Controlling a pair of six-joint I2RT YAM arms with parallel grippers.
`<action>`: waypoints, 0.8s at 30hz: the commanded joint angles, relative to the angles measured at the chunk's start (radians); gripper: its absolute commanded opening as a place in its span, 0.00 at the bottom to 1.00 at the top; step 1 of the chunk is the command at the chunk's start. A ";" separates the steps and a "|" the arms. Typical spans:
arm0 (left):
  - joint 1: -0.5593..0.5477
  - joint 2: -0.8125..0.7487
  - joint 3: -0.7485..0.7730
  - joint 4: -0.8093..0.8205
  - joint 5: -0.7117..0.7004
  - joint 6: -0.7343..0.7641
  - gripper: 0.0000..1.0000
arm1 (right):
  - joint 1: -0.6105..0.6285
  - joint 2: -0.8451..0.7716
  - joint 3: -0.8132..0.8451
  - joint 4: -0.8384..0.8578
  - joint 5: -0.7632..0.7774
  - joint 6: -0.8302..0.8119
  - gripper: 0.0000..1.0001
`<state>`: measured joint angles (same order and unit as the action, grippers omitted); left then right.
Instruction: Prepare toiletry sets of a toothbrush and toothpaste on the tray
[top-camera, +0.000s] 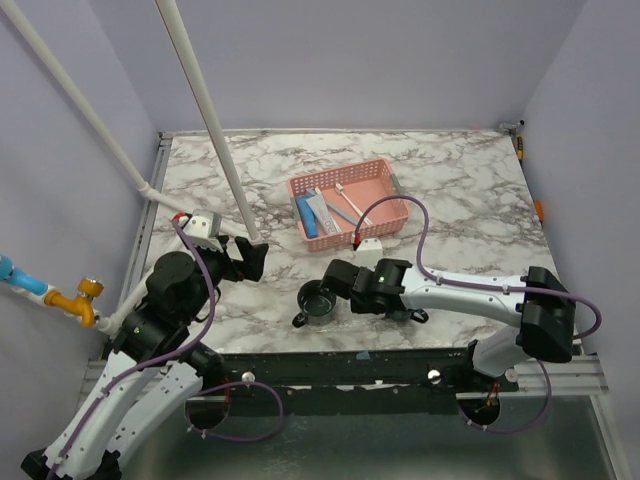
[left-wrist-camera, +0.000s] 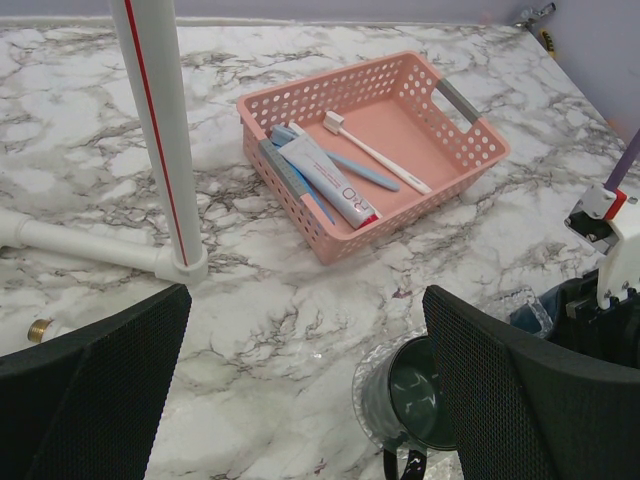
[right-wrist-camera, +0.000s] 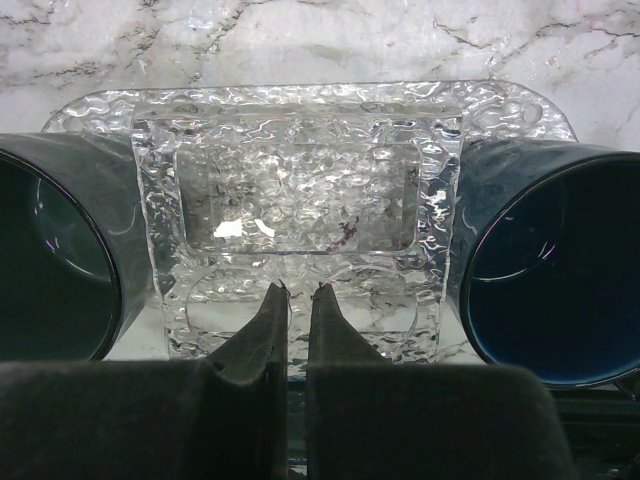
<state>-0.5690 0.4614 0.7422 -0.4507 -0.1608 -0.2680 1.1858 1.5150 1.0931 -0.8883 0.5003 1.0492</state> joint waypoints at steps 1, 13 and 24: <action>0.003 -0.010 0.005 0.009 0.024 -0.005 0.99 | 0.013 0.017 -0.013 0.007 0.004 0.034 0.01; 0.004 -0.010 0.005 0.009 0.027 -0.006 0.99 | 0.021 0.020 0.009 -0.012 0.016 0.042 0.17; 0.003 -0.013 0.005 0.009 0.029 -0.005 0.99 | 0.028 0.014 0.063 -0.059 0.047 0.052 0.25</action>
<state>-0.5690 0.4606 0.7422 -0.4507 -0.1562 -0.2687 1.2041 1.5219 1.1110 -0.9077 0.5018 1.0737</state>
